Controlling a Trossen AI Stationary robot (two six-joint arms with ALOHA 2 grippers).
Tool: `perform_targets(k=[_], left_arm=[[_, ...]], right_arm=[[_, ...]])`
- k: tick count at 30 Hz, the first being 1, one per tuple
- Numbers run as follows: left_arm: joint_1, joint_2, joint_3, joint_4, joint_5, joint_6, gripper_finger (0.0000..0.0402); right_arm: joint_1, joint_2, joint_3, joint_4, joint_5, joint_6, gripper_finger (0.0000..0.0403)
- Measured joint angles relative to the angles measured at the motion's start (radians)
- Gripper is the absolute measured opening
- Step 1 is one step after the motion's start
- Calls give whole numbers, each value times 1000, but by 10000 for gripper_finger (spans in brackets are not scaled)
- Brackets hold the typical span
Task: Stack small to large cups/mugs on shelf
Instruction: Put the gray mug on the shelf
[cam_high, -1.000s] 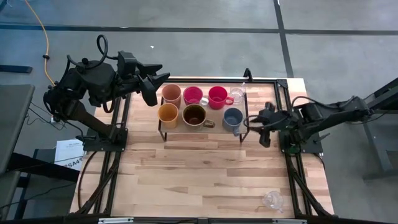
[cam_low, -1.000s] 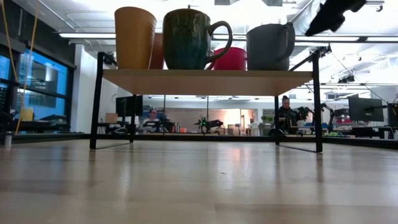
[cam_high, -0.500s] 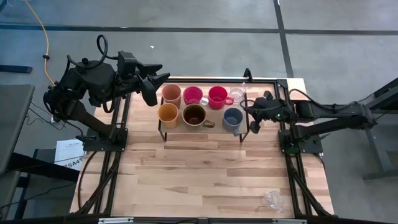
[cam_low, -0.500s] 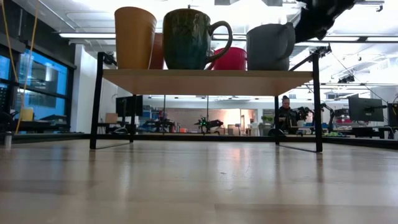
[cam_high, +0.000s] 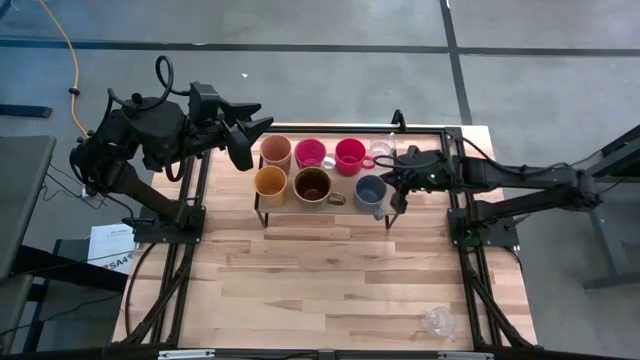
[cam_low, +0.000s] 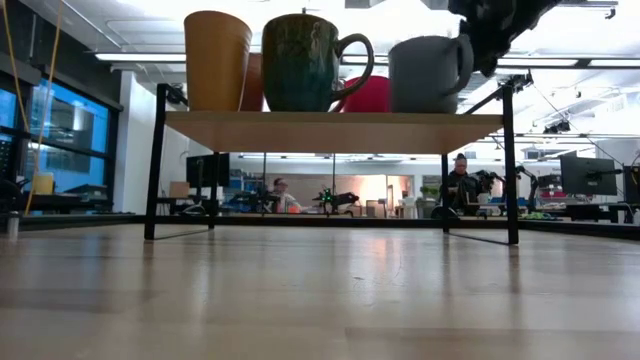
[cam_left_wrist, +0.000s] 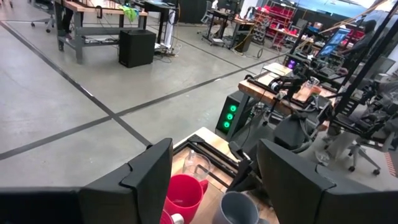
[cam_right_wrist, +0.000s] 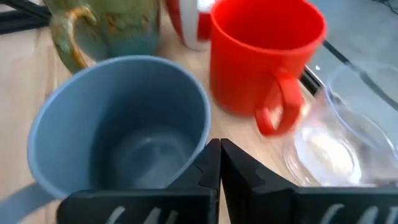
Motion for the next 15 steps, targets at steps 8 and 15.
perform_targets(k=[8,15], left_arm=[[0,0,0,0,0,8,223],[0,0,0,0,0,21,223]], right_arm=[[-3,51,0,127,-31,-26,0],[4,-21,100,-27,-46,-17,0]])
